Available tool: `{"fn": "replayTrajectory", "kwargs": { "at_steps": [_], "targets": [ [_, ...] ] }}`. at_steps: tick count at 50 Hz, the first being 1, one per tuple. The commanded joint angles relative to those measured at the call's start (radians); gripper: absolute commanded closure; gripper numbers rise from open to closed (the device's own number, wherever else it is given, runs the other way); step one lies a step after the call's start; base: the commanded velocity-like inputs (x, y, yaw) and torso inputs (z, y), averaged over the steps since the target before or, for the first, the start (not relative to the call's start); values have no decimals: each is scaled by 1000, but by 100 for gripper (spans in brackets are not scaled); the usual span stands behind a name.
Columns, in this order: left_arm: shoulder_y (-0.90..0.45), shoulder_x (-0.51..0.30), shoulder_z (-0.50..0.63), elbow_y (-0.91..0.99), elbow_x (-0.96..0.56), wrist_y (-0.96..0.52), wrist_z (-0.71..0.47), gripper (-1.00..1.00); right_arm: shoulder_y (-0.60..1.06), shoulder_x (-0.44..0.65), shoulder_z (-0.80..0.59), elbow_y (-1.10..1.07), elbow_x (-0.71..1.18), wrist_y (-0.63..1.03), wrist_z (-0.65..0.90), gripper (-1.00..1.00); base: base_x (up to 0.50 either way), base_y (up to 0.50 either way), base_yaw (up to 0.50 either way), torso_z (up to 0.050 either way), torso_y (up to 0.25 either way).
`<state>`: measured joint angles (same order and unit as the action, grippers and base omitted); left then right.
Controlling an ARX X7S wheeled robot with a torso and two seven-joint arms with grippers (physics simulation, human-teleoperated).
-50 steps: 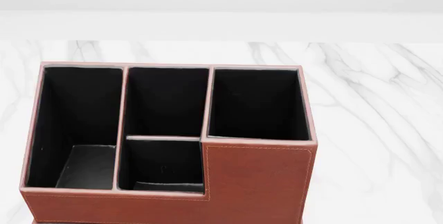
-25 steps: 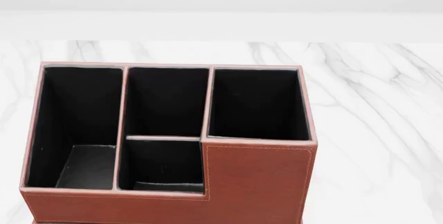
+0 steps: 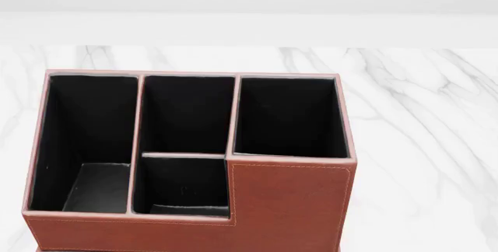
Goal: Pick up the yellow and white mug and place it to the right of the caddy.
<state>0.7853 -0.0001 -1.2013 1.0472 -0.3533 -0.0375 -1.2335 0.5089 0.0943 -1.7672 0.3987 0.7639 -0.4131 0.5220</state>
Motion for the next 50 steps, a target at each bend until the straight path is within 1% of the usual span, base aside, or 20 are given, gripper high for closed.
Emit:
{"fn": "replayTrajectory", "kwargs": {
  "at_steps": [1,8,11,14,19,20,40,44,50],
  "targets": [
    [0,0,6,0,6,2,-2,-100,-10,-37,2,73,-10,-8,-48,-100,0,0,0,0,0],
    [0,0,2,0,0,2,0,-100,-18,-58,12,120,0,-4,-74,-100,0,0,0,0,0],
    [0,0,-9,0,-10,0,3,-100,-19,-57,20,120,8,-1,-76,-100,0,0,0,0,0],
    [0,0,5,0,2,3,-1,-100,-20,-55,23,117,7,-2,-78,-100,0,0,0,0,0],
    [0,0,-14,0,-16,-1,4,-100,-25,-48,46,113,26,-16,-85,-100,0,0,0,0,0],
    [0,0,-12,0,-14,0,4,-100,-29,-47,49,114,25,-21,-80,100,0,0,0,0,0],
    [0,0,-15,0,-13,2,7,-100,-35,-45,58,109,11,-11,-75,100,0,0,0,0,0],
    [0,0,6,0,7,7,0,-100,-27,-46,39,98,-26,12,-46,100,0,0,0,0,0],
    [0,0,7,0,7,6,0,-100,-8,-28,17,33,-94,39,28,100,0,0,0,0,0]
  ]
}}
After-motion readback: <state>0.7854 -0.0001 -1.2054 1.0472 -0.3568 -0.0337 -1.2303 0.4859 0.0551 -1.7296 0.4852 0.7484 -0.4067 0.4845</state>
